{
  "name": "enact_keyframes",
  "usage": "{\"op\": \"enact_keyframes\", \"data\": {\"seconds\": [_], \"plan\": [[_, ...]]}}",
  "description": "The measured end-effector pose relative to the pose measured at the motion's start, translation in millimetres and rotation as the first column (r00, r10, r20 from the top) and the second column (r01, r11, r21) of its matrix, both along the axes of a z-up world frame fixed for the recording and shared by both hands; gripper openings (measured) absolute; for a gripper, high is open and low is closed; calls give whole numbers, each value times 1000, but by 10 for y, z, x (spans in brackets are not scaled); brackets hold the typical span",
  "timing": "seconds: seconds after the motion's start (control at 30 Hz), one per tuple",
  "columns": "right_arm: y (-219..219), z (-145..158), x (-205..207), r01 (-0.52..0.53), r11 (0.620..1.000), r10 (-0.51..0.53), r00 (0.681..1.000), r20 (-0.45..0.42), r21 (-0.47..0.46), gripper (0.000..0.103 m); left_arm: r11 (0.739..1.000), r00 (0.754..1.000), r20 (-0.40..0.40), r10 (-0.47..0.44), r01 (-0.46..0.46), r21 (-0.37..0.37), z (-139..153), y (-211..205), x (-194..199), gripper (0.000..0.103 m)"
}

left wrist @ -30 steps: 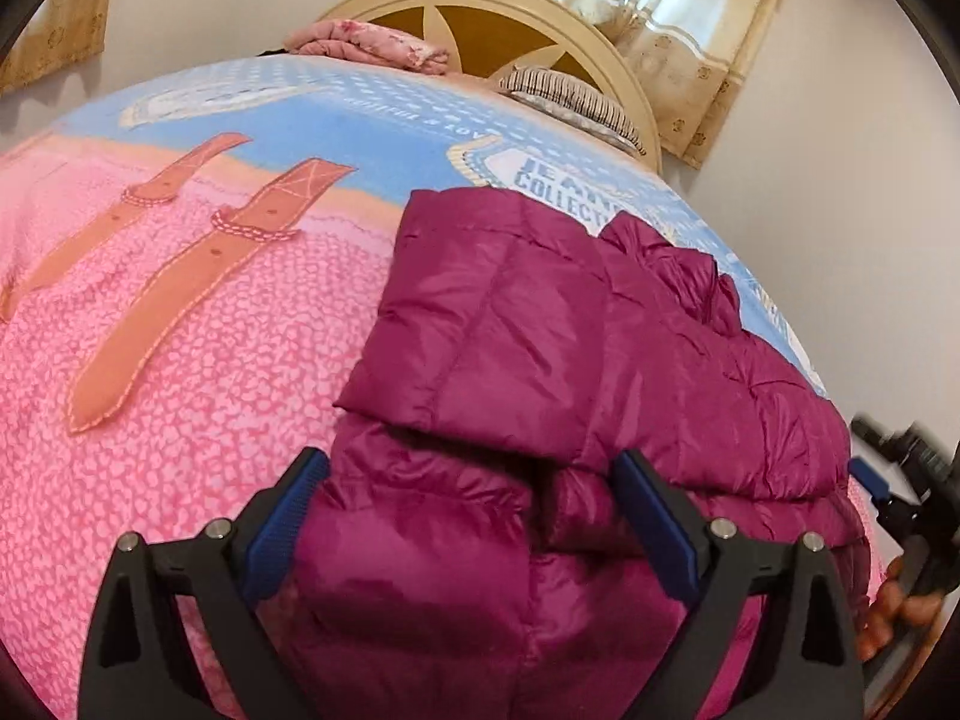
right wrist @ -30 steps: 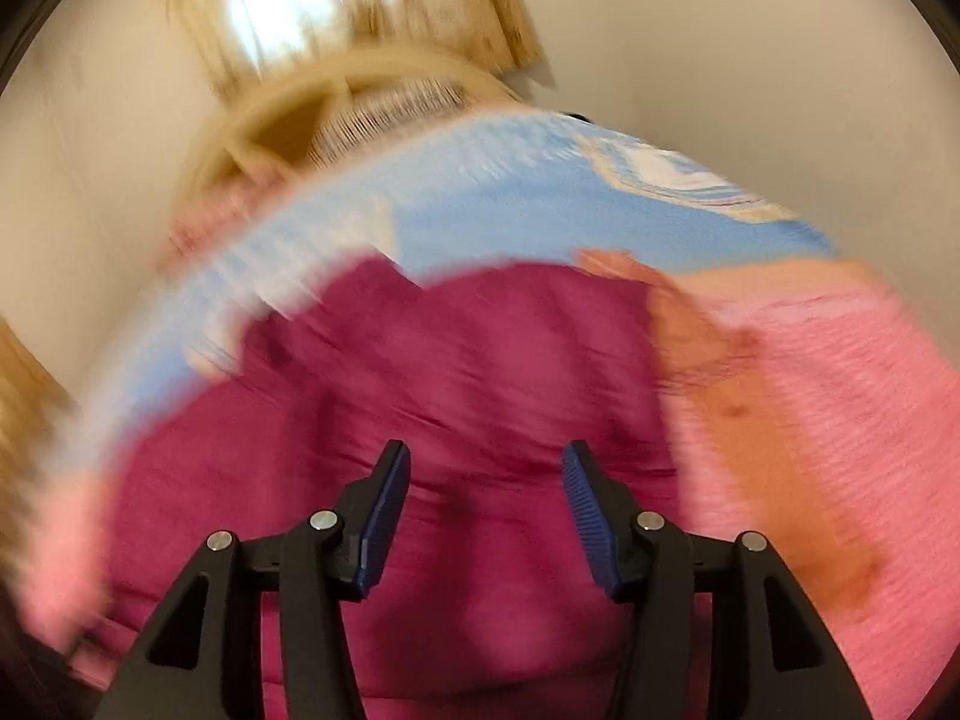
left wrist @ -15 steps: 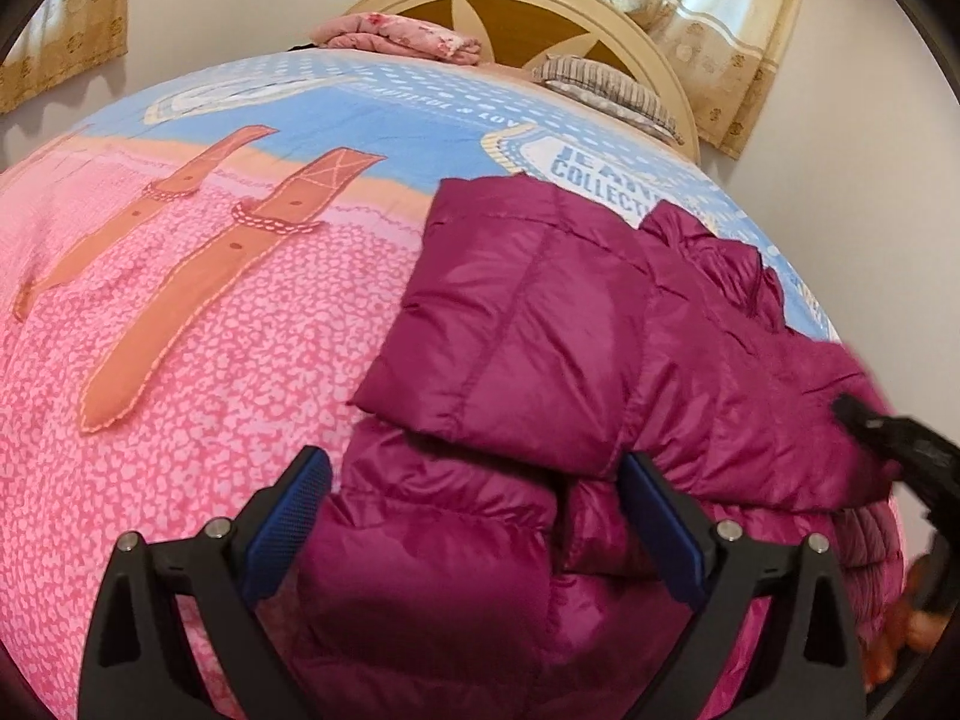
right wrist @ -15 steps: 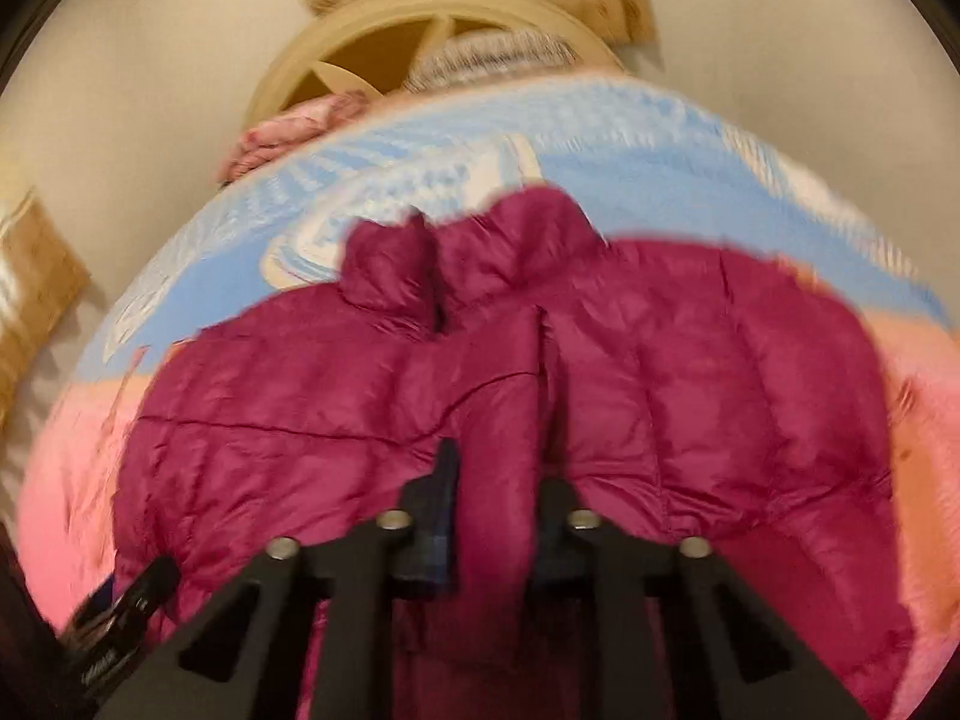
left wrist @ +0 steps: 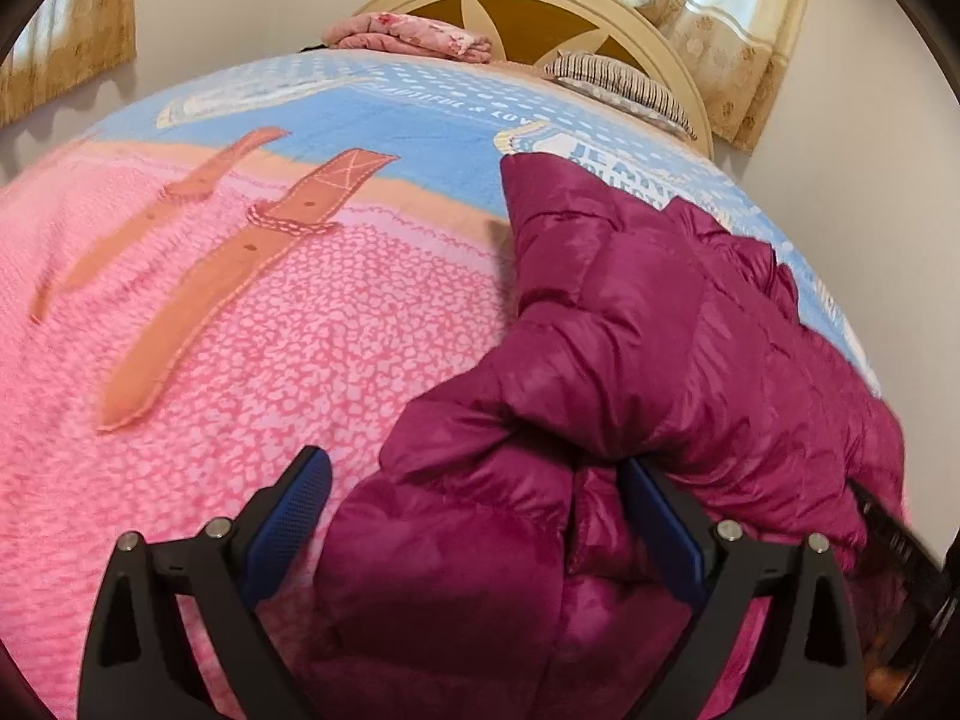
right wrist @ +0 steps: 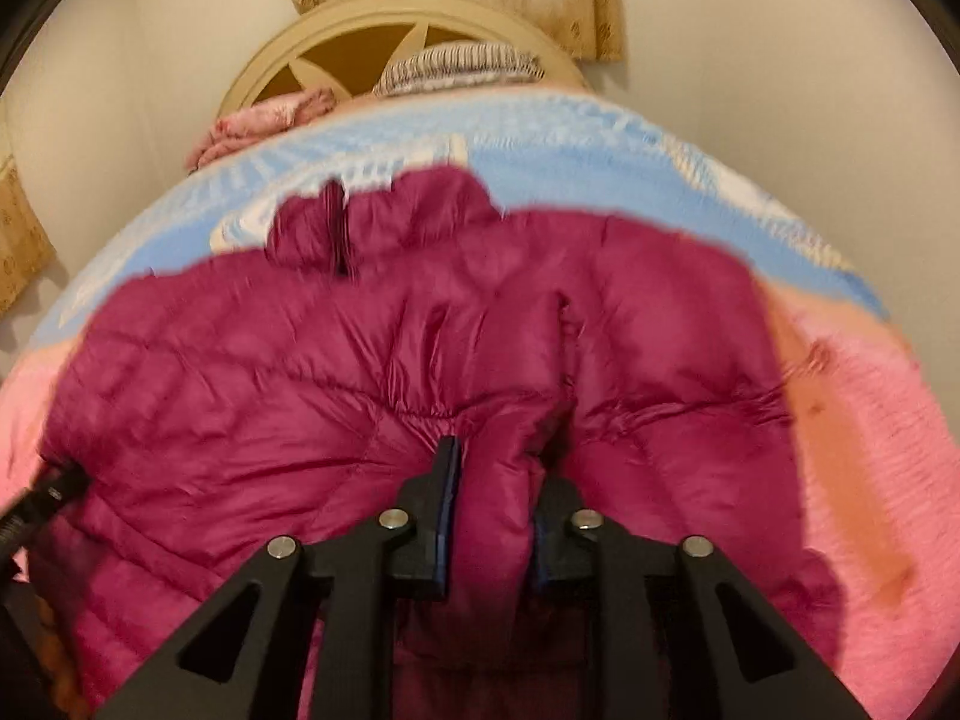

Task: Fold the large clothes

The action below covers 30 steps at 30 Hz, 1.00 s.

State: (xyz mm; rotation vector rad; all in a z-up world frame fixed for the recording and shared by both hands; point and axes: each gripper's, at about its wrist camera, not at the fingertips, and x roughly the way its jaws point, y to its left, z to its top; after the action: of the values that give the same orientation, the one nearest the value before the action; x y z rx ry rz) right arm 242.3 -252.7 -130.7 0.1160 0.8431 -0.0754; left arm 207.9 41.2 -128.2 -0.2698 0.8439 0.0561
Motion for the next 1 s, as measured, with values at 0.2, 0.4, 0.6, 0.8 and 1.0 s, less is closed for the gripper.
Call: {"op": "enact_keyframes", "data": {"seconds": [0.2, 0.4, 0.6, 0.8, 1.0], "plan": [[-146, -4, -58, -3, 997, 2, 1000, 13, 72, 24, 994, 992, 106, -75, 82, -70, 378, 225, -258, 97], [-80, -47, 3, -2, 998, 0, 1000, 19, 70, 25, 976, 986, 126, -107, 128, -178, 640, 559, 629, 103], [-160, -49, -38, -7, 992, 3, 1000, 31, 126, 25, 869, 963, -79, -258, 195, -454, 7, 385, 1644, 97], [-179, -57, -32, -14, 988, 9, 999, 35, 151, 28, 905, 973, -31, -227, 199, -376, 14, 238, 1684, 16], [-26, -47, 3, -56, 995, 54, 998, 24, 88, 46, 996, 997, -11, -81, 81, -37, 53, 203, 1659, 25]]}}
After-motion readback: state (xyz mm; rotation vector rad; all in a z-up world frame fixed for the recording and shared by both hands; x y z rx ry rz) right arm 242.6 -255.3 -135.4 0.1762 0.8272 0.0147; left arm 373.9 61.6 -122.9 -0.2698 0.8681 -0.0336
